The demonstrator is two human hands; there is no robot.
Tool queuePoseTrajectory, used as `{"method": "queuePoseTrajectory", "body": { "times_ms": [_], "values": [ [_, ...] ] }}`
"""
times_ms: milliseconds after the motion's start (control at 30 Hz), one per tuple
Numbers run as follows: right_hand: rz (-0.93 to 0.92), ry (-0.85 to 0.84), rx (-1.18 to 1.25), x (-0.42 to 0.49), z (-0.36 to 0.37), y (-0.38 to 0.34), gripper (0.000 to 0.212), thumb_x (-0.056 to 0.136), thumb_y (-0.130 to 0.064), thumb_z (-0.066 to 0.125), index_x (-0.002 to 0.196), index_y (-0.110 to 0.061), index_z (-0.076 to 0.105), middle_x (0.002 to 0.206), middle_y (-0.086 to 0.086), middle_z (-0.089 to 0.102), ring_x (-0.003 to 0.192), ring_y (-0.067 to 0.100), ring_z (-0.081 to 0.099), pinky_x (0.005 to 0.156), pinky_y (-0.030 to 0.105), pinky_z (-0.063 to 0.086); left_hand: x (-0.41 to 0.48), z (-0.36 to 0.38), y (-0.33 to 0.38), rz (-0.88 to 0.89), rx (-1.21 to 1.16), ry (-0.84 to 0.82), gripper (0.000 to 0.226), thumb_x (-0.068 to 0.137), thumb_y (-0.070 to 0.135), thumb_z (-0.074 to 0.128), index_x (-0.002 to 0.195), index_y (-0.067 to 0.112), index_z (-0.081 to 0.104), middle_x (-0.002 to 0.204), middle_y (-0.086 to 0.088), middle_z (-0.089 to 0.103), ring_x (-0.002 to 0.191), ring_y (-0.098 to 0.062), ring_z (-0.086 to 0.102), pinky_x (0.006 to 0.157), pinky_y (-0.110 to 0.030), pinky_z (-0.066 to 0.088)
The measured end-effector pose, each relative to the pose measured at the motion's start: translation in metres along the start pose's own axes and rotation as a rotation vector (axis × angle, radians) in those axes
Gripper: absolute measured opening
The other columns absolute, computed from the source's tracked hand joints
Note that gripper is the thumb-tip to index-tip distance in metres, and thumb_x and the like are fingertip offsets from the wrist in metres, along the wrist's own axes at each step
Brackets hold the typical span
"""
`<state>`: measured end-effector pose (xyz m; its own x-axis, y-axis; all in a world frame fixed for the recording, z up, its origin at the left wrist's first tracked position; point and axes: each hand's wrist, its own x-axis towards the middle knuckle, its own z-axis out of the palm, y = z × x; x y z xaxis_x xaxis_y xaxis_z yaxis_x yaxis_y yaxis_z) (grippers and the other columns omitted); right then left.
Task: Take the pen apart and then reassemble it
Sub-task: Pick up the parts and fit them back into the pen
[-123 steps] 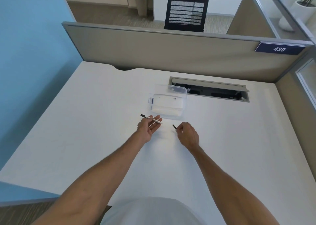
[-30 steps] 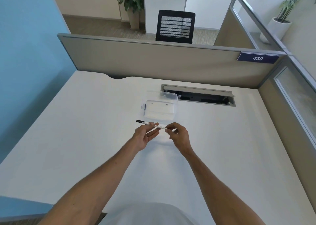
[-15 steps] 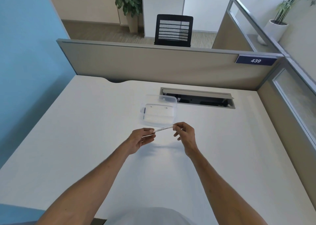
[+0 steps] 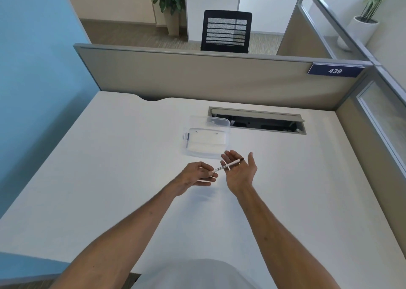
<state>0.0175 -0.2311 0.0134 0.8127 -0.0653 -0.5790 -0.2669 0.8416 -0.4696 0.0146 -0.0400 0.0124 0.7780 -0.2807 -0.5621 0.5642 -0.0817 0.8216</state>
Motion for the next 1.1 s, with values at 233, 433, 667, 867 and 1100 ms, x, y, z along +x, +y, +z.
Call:
{"method": "queuePoseTrajectory", "body": {
  "times_ms": [233, 433, 667, 867, 1100],
  "values": [
    [0.034, 0.050, 0.126, -0.001, 0.009, 0.005, 0.059, 0.110, -0.054, 0.042, 0.076, -0.009, 0.061, 0.075, 0.008, 0.059, 0.081, 0.029, 0.066, 0.085, 0.037, 0.049, 0.001, 0.008, 0.000, 0.037, 0.081, -0.065, 0.049, 0.096, 0.004, 0.083, 0.137, -0.013, 0.061, 0.130, -0.029, 0.078, 0.132, -0.048, 0.072, 0.119, -0.053, 0.056],
    [0.030, 0.053, 0.190, 0.001, 0.009, 0.004, 0.049, 0.105, -0.044, 0.045, 0.063, -0.018, 0.035, 0.054, -0.001, 0.027, 0.059, 0.022, 0.035, 0.066, 0.033, 0.035, -0.002, 0.000, -0.001, -0.029, 0.085, -0.166, 0.040, 0.103, 0.021, 0.077, 0.135, -0.003, 0.076, 0.132, -0.023, 0.080, 0.133, -0.039, 0.074, 0.121, -0.044, 0.056],
    [0.010, 0.083, 0.129, 0.002, 0.012, 0.003, 0.044, 0.101, -0.039, 0.040, 0.064, -0.022, 0.024, 0.072, -0.003, 0.006, 0.059, 0.020, 0.004, 0.062, 0.033, 0.007, -0.001, -0.003, 0.001, -0.060, 0.010, -0.252, 0.039, 0.108, 0.023, 0.070, 0.139, 0.000, 0.075, 0.134, -0.020, 0.080, 0.134, -0.035, 0.075, 0.121, -0.042, 0.055],
    [-0.016, 0.080, 0.158, 0.004, 0.016, 0.000, 0.034, 0.099, -0.033, 0.037, 0.081, -0.024, 0.011, 0.069, -0.003, 0.005, 0.057, 0.020, 0.002, 0.055, 0.030, 0.005, 0.002, -0.005, 0.001, -0.159, -0.225, -0.322, 0.045, 0.115, 0.022, 0.054, 0.148, -0.007, 0.066, 0.144, -0.024, 0.073, 0.146, -0.036, 0.066, 0.117, -0.034, 0.056],
    [-0.044, 0.094, 0.141, 0.006, 0.013, 0.001, 0.031, 0.098, -0.029, 0.034, 0.080, -0.024, 0.009, 0.068, -0.002, 0.005, 0.057, 0.020, 0.001, 0.054, 0.029, 0.004, 0.004, -0.007, 0.002, -0.162, -0.312, -0.337, 0.041, 0.114, 0.016, 0.054, 0.146, -0.008, 0.067, 0.143, -0.026, 0.073, 0.124, -0.027, 0.081, 0.113, -0.031, 0.058]
  ]
}}
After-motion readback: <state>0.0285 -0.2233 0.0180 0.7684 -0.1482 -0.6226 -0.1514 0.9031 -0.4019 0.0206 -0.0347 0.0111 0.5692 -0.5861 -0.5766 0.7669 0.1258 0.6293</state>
